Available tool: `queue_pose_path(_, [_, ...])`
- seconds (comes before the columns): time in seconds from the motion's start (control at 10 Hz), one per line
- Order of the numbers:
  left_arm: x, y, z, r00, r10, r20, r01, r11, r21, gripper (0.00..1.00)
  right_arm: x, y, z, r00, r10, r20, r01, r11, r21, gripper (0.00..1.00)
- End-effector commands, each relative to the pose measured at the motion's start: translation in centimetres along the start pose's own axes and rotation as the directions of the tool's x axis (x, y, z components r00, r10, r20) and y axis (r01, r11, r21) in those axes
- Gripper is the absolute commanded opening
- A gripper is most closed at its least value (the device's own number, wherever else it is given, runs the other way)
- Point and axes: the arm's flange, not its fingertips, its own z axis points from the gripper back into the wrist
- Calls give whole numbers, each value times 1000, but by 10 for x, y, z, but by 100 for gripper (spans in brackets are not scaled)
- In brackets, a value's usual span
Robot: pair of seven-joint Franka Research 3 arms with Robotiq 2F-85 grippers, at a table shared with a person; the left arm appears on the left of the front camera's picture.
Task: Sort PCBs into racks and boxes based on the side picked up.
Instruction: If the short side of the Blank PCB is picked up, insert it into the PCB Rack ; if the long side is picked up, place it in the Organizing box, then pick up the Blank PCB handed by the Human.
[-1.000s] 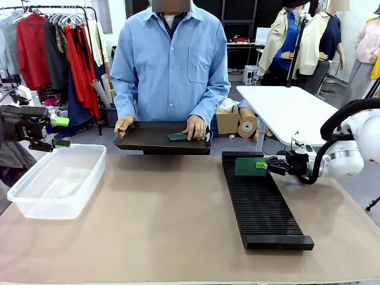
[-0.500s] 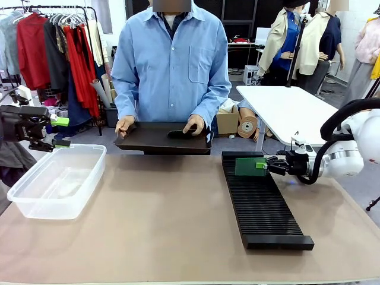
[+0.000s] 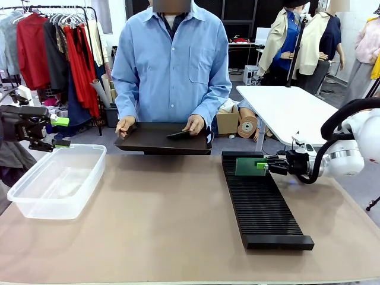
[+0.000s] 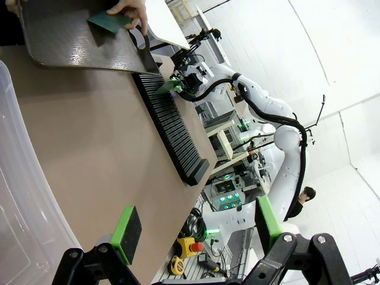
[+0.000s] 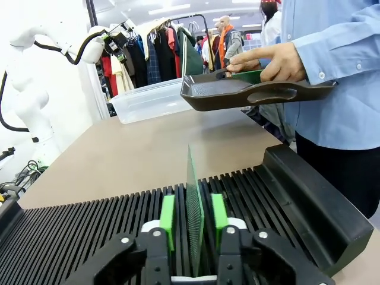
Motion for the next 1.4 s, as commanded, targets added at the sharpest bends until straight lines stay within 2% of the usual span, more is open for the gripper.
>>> queue_pose_path(0.0, [0,-1,1,1000,0,2,0,1000,0,100,10,2,-2,1000,7,20,-7,1000,-28,100])
queue_pose_path(1.3, [0,-1,1,1000,0,2,0,1000,0,100,4,-1,1,1000,3,8,-3,1000,-7,100])
